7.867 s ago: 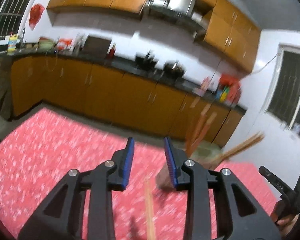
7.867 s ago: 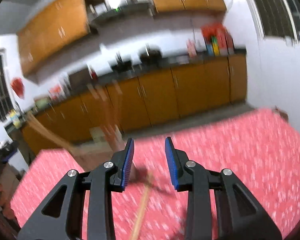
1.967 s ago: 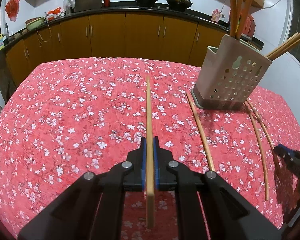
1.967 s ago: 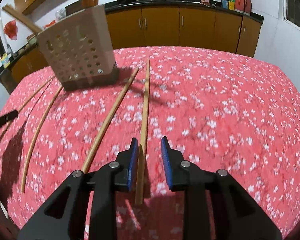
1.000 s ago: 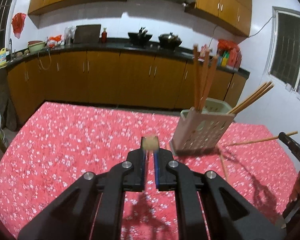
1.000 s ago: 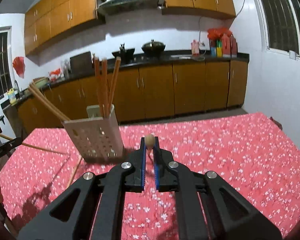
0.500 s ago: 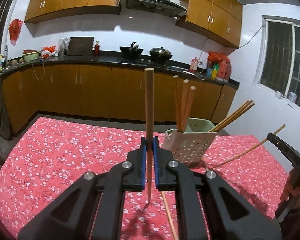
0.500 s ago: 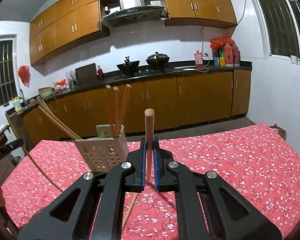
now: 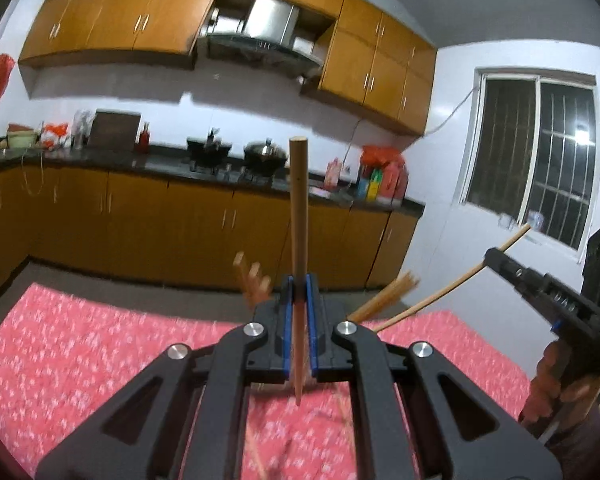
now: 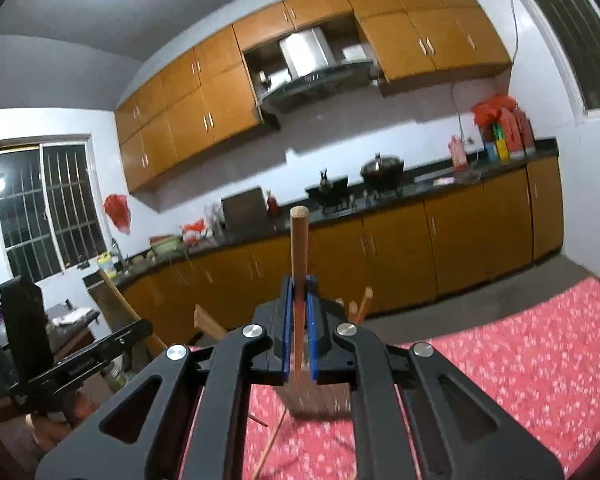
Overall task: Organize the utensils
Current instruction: 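Carry the chopstick over the holder with the right gripper while the left gripper follows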
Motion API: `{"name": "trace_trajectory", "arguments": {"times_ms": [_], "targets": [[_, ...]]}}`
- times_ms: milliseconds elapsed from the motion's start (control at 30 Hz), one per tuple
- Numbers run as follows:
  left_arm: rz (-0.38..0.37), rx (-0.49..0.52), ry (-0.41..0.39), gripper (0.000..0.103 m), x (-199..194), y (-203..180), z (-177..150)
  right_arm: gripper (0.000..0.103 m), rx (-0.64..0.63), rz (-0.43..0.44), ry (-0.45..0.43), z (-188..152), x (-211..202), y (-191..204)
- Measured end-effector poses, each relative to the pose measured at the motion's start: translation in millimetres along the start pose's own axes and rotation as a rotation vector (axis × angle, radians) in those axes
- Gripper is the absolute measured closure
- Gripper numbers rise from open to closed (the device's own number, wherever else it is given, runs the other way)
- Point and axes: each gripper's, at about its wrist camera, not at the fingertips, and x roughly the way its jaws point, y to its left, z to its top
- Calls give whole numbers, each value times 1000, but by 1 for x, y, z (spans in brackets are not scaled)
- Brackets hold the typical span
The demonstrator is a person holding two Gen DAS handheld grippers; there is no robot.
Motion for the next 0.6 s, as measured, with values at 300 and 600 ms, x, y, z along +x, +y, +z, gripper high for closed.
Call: {"name": "trace_trajectory", "arguments": {"times_ms": [300,600], "targets": [[75,-4,-152,95,28,-17,38,96,-56,-102,42,1,56,4],[115,-24,-90,95,83,-5,10,96,-57,-119,149,-24,90,3]]}}
